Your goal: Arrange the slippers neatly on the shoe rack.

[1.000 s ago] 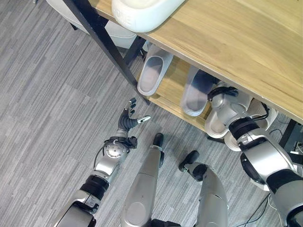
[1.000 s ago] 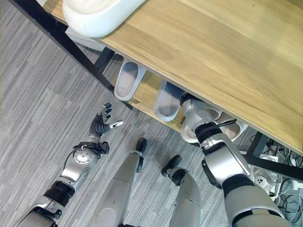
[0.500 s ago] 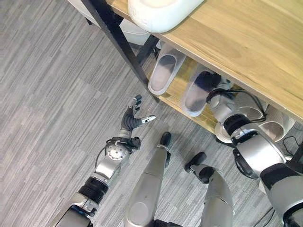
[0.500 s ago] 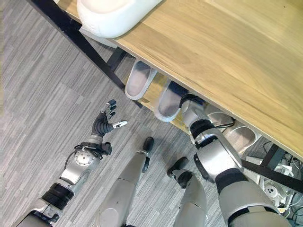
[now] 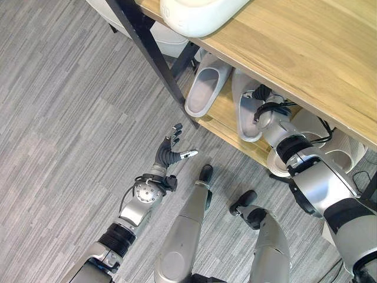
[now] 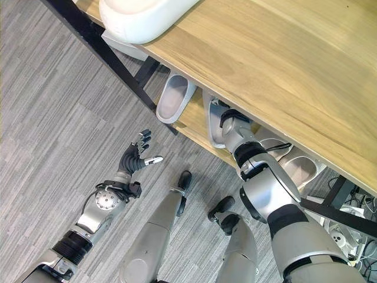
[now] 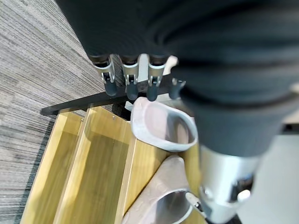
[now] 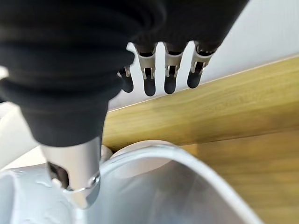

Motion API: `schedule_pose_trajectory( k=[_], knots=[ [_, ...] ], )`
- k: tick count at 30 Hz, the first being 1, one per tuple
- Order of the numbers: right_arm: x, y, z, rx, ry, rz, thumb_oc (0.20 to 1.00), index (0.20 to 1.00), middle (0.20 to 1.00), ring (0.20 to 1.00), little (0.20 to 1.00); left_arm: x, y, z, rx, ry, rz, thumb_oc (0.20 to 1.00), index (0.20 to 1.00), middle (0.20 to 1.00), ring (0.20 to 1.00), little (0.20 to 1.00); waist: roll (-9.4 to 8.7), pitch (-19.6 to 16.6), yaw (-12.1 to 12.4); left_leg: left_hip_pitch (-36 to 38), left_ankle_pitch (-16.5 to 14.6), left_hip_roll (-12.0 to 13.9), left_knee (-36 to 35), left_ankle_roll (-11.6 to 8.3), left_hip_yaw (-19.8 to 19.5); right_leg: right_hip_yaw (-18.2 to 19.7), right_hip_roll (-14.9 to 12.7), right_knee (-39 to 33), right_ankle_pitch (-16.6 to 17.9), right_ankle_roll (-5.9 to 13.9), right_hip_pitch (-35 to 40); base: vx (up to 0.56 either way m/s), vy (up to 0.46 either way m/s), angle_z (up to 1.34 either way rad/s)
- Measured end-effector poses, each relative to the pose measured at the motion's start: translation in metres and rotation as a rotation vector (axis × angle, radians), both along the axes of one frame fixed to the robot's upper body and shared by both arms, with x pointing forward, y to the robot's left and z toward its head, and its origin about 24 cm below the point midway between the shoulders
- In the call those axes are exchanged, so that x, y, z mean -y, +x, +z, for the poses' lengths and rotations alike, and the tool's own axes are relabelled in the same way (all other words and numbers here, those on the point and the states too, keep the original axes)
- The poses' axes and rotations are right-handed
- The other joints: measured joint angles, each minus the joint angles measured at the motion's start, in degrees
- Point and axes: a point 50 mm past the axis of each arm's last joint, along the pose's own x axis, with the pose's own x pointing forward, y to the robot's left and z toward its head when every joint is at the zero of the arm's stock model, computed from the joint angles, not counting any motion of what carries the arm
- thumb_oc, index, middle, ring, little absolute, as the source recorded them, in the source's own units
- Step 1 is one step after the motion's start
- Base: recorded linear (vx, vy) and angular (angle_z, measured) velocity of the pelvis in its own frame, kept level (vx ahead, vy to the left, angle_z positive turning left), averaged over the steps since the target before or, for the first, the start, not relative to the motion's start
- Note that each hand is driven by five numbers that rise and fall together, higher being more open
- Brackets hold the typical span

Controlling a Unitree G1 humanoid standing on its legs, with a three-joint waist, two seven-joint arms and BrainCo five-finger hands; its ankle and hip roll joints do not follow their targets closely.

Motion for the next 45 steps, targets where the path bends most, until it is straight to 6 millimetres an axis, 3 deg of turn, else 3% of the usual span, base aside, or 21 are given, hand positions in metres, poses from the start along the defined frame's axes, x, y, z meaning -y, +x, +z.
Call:
schedule_pose_trajectory(
  k=[5,7,9,10,11,13,16,22,28,34,38,40,45],
  knots=[
    [-0.004,-0.001,-0.01,-0.022,0.168,0.01,1.0,1.0,1.0,1.0,1.0,-0.001,-0.002,-0.004,-0.015,0.003,0.002,1.0,1.0,1.0,1.0,1.0,0.0,0.0,-1.0,0.08,0.07,0.08,-0.17,0.09,0.22,0.07,0.13,-0.44,0.12,0.04,0.07,0.0,0.023,-0.01],
    [-0.002,-0.004,-0.025,-0.026,0.425,-0.017,1.0,1.0,1.0,1.0,1.0,-0.002,-0.002,-0.004,-0.017,0.002,0.018,1.0,1.0,1.0,1.0,1.0,-0.01,-0.01,-1.23,0.82,0.08,0.14,-0.54,0.12,0.35,0.2,0.3,-0.96,0.28,0.19,0.73,0.0,0.006,-0.05],
    [-0.003,-0.007,-0.041,-0.069,0.507,-0.03,1.0,1.0,1.0,1.0,1.0,-0.002,-0.002,-0.005,-0.019,0.003,0.024,1.0,1.0,1.0,1.0,1.0,0.0,-0.04,-1.83,1.15,0.16,0.24,-1.16,0.21,0.62,0.47,0.51,-1.56,0.64,0.23,0.8,-0.01,-0.001,-0.08],
    [-0.002,-0.009,-0.054,-0.102,0.647,-0.044,1.0,1.0,1.0,1.0,1.0,-0.002,-0.001,-0.004,-0.019,0.005,0.029,1.0,1.0,1.0,1.0,1.0,-0.01,-0.05,-2.38,1.17,0.16,0.4,-1.14,0.21,0.66,0.53,0.72,-1.66,0.71,0.2,0.85,-0.01,-0.008,-0.06],
    [-0.001,-0.009,-0.058,-0.116,0.693,-0.053,1.0,1.0,1.0,1.0,1.0,-0.002,0.0,-0.003,-0.018,0.007,0.028,1.0,1.0,1.0,1.0,1.0,-0.01,-0.05,-2.41,1.22,0.17,0.48,-1.15,0.2,0.67,0.54,0.8,-1.68,0.73,0.17,0.85,-0.01,-0.013,-0.04],
    [0.003,-0.008,-0.058,-0.096,0.99,-0.048,1.0,1.0,1.0,1.0,1.0,0.0,0.003,-0.001,-0.018,0.016,0.024,1.0,1.0,1.0,1.0,1.0,-0.01,-0.05,-2.34,2.02,0.28,0.58,-1.49,0.03,0.64,0.55,0.92,-1.67,0.65,0.06,1.5,0.0,0.0,0.0],
    [0.002,-0.007,-0.064,-0.124,1.149,-0.003,1.0,1.0,1.0,1.0,1.0,0.008,0.002,-0.005,-0.045,0.032,-0.02,1.0,1.0,1.0,1.0,1.0,-0.05,-0.78,-2.28,2.59,0.41,0.59,-2.02,-0.19,0.44,0.54,1.02,-1.82,0.64,0.06,1.89,0.0,-0.023,0.0],
    [-0.026,-0.008,-0.067,-0.204,1.202,0.139,1.0,1.0,1.0,1.0,1.0,0.009,0.001,-0.016,-0.101,0.04,-0.023,1.0,1.0,1.0,1.0,1.0,-0.05,-0.79,-2.2,3.04,0.52,0.65,-2.89,-0.33,0.37,0.51,1.04,-1.8,0.43,-0.26,1.97,0.0,0.0,0.0],
    [-0.083,-0.022,-0.087,-0.323,1.333,0.255,1.0,1.0,1.0,1.0,1.0,0.009,0.003,-0.024,-0.149,0.053,-0.01,1.0,1.0,1.0,1.0,1.0,-0.05,-0.81,-2.22,4.45,0.6,0.98,-4.15,-0.76,0.21,0.42,1.61,-2.69,0.34,-0.46,3.01,0.02,-0.025,-0.01],
    [-0.08,-0.02,-0.084,-0.313,1.482,0.24,1.0,1.0,1.0,1.0,1.0,0.005,0.004,-0.025,-0.164,0.061,0.005,1.0,1.0,1.0,1.0,1.0,0.31,-0.98,-1.4,5.41,1.41,1.36,-5.24,-1.51,0.21,0.26,1.93,-2.89,0.14,-0.79,3.62,0.0,-0.004,-0.01],
    [-0.059,-0.011,-0.074,-0.286,1.504,0.175,1.0,1.0,1.0,1.0,1.0,0.003,0.004,-0.026,-0.167,0.069,0.009,1.0,1.0,1.0,1.0,1.0,0.7,-1.14,0.14,5.65,1.93,1.5,-6.2,-1.95,-0.36,-0.54,1.99,-2.79,-0.28,-1.42,3.73,0.0,-0.018,0.09],
    [-0.039,-0.008,-0.072,-0.281,1.418,0.147,1.0,1.0,1.0,1.0,1.0,0.003,0.005,-0.024,-0.161,0.07,0.007,1.0,1.0,1.0,1.0,1.0,1.18,-1.22,0.26,5.84,2.29,1.32,-6.95,-1.53,-1.35,-1.52,2.01,-3.29,-0.29,-1.41,4.38,-0.01,-0.018,0.19],
    [-0.034,-0.011,-0.081,-0.347,1.145,0.228,1.0,1.0,1.0,1.0,1.0,0.002,0.002,-0.03,-0.183,0.071,0.001,1.0,1.0,1.0,1.0,1.0,1.18,-1.18,0.07,7.38,3.3,1.39,-8.3,-2.1,-1.18,-1.5,2.17,-4.06,-0.13,-1.35,5.54,-0.01,-0.041,0.01]
  ],
)
